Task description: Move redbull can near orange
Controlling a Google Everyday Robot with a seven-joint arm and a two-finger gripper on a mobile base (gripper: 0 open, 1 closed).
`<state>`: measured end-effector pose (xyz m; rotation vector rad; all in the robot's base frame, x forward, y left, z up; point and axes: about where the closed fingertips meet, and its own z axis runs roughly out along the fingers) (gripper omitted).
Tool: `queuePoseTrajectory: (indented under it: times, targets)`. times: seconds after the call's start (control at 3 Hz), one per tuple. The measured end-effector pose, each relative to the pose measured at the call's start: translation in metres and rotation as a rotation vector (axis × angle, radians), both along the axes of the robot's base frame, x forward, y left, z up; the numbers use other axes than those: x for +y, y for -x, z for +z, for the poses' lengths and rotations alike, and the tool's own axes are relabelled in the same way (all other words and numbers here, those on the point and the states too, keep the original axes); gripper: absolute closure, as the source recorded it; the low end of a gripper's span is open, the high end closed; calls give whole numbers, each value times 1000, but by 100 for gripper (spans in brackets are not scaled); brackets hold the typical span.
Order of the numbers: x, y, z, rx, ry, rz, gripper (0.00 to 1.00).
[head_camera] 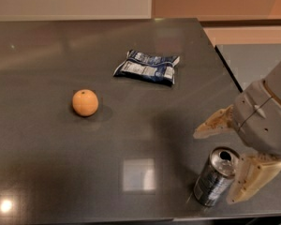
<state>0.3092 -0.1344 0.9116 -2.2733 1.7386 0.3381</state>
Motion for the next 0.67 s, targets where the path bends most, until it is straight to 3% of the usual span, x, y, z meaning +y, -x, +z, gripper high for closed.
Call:
queuePoseTrajectory:
  times: [0.67]
  targets:
    - [9, 14, 12, 35, -64, 31, 74]
